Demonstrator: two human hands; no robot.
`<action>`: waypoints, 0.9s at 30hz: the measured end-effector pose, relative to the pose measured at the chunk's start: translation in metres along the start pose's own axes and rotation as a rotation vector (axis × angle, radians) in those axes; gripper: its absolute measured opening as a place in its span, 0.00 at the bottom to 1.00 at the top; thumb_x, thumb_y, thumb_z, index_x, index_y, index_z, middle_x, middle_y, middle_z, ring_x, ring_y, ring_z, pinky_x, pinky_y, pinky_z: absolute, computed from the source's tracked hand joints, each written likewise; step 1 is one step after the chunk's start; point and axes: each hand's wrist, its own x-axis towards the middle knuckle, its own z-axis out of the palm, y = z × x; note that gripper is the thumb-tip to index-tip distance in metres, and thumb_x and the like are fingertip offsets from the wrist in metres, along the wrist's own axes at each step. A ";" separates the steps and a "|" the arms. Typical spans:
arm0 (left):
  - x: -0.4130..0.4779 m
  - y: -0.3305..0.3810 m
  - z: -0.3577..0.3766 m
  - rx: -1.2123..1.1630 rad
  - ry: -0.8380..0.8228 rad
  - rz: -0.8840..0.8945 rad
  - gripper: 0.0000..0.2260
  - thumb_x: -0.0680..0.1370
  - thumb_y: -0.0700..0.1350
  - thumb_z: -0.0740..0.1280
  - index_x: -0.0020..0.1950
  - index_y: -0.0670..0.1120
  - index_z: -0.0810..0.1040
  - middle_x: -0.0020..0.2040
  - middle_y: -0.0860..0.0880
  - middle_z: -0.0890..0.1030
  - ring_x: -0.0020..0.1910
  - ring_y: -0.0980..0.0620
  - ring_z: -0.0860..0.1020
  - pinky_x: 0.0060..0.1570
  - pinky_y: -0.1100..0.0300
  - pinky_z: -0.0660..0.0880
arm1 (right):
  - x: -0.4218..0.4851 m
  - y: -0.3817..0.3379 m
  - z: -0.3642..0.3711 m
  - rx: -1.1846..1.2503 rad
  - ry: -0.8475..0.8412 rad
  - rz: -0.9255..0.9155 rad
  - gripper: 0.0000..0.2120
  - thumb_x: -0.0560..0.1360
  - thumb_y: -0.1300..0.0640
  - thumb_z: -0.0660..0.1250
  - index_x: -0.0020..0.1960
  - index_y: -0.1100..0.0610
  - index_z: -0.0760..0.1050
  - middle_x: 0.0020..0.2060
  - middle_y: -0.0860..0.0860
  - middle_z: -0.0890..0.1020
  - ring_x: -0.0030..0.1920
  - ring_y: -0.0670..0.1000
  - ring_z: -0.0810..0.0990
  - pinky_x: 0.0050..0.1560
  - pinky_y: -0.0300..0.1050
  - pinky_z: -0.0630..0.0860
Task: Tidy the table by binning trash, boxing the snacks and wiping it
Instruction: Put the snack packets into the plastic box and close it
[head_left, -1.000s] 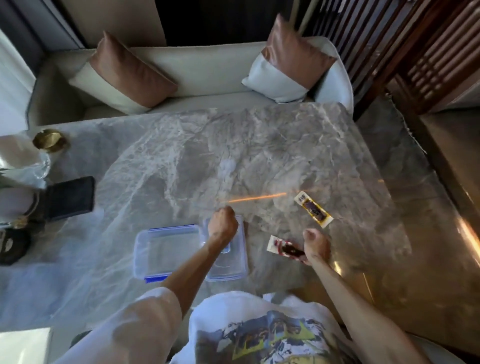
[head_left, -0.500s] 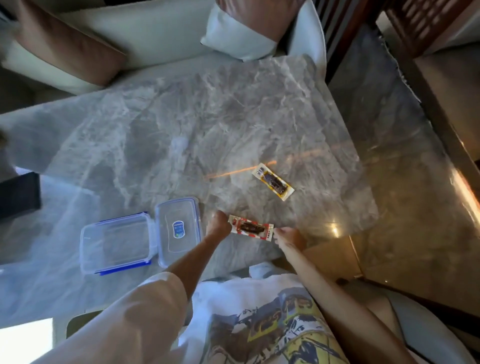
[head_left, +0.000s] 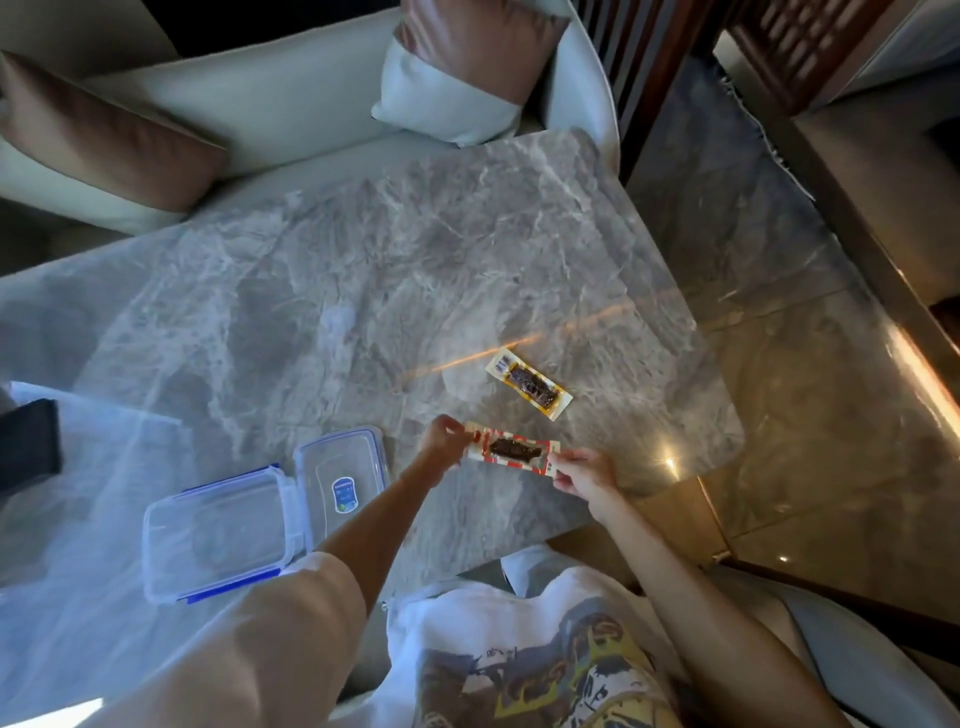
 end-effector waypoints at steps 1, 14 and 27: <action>0.006 0.012 0.000 0.018 0.005 0.041 0.11 0.75 0.36 0.68 0.41 0.47 0.68 0.36 0.44 0.74 0.28 0.52 0.69 0.21 0.65 0.65 | 0.004 -0.009 -0.002 0.024 0.009 -0.017 0.08 0.72 0.66 0.71 0.38 0.59 0.74 0.34 0.55 0.77 0.33 0.50 0.75 0.27 0.35 0.78; 0.081 0.105 0.040 0.412 0.122 0.248 0.13 0.75 0.42 0.68 0.58 0.38 0.79 0.61 0.38 0.78 0.63 0.40 0.75 0.62 0.49 0.72 | 0.068 -0.062 0.007 0.220 0.163 0.019 0.14 0.73 0.73 0.66 0.35 0.56 0.71 0.38 0.57 0.76 0.41 0.54 0.77 0.46 0.47 0.81; 0.075 0.089 0.024 -0.111 -0.014 0.274 0.09 0.75 0.33 0.67 0.52 0.43 0.73 0.38 0.47 0.77 0.35 0.53 0.77 0.37 0.58 0.77 | 0.069 -0.075 0.008 0.087 0.035 -0.229 0.09 0.72 0.70 0.68 0.49 0.60 0.78 0.35 0.51 0.77 0.33 0.46 0.74 0.32 0.36 0.71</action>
